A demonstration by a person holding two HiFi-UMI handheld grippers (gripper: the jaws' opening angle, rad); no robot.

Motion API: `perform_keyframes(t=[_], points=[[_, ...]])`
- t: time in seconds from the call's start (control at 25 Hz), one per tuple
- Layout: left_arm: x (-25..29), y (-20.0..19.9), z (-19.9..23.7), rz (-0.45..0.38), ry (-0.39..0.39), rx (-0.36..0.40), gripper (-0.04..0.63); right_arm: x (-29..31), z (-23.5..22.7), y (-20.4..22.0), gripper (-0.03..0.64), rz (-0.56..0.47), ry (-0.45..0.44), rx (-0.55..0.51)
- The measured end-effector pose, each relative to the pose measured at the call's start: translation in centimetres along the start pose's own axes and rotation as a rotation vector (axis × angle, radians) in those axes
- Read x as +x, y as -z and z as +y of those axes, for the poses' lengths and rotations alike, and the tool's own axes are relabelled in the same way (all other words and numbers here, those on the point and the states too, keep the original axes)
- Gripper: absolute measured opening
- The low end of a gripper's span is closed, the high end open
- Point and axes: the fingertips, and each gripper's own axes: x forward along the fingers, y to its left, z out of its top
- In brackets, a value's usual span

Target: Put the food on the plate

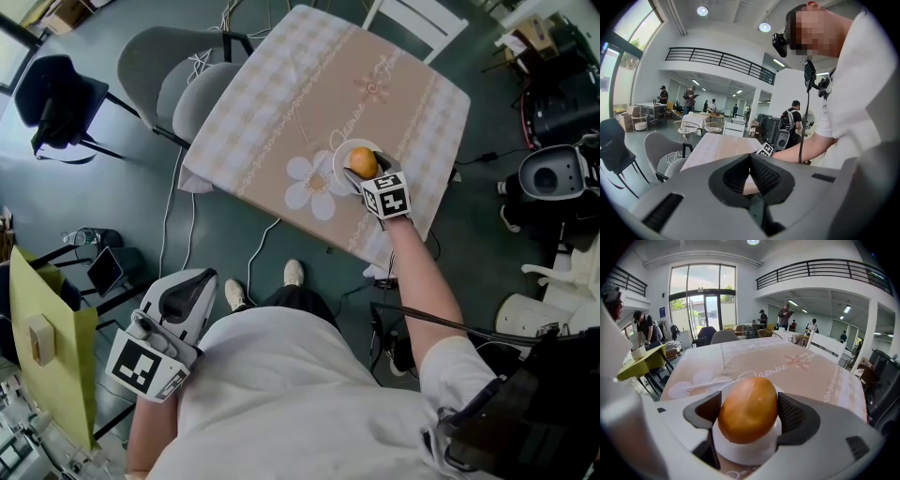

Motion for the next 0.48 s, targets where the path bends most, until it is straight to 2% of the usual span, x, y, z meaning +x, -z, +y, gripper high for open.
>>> perform_keyframes(t=[0.48], points=[[-0.97,0.11,0.31,-0.002,0.005,0.002,0.008,-0.35,0.10,-0.54,0.373,-0.015,0.022,0.017]])
